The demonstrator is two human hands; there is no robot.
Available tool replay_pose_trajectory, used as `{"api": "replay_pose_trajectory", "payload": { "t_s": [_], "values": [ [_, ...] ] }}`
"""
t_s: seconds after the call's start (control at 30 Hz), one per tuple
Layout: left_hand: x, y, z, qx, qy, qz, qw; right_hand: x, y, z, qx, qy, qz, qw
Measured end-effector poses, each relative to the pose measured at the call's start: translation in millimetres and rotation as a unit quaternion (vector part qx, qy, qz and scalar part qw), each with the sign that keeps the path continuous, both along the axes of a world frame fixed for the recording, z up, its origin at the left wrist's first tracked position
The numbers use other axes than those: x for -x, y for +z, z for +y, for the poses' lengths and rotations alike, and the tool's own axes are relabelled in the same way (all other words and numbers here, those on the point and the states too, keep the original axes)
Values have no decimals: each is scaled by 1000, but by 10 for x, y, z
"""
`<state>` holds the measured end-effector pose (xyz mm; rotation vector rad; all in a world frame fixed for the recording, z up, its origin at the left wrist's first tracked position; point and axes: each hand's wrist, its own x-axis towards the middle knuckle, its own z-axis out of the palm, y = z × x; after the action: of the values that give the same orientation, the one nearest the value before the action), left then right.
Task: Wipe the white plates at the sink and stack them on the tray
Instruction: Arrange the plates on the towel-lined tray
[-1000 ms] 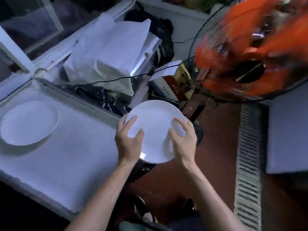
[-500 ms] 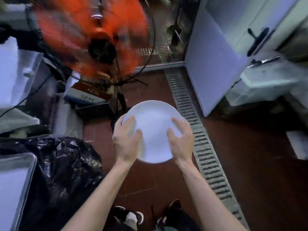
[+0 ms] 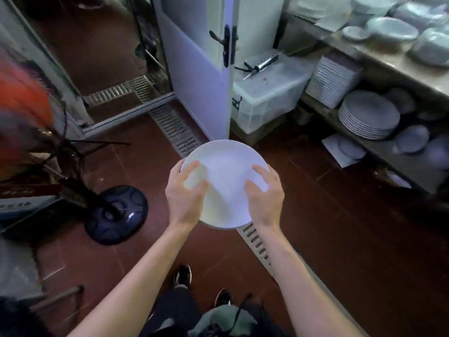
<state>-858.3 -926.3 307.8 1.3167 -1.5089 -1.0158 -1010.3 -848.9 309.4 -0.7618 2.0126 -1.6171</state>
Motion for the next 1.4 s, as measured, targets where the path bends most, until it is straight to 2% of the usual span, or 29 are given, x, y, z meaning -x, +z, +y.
{"api": "replay_pose_trajectory", "payload": {
  "t_s": [0.27,0.73,1.07,1.4],
  "values": [
    [1421,-104,-300,-29,-157,-2,987,1166,-103,101,-20,-139,9,990],
    [3788,-126,-1301,-33,-342,-1,939,3043,-31,-514,-53,-311,38,948],
    [5665,-106,-1127,-37,-419,-22,907,4637,-146,-241,-42,-401,29,915],
    [7429,92,-722,-26,-422,15,906,6371,89,136,-36,-414,57,908]
  ]
}}
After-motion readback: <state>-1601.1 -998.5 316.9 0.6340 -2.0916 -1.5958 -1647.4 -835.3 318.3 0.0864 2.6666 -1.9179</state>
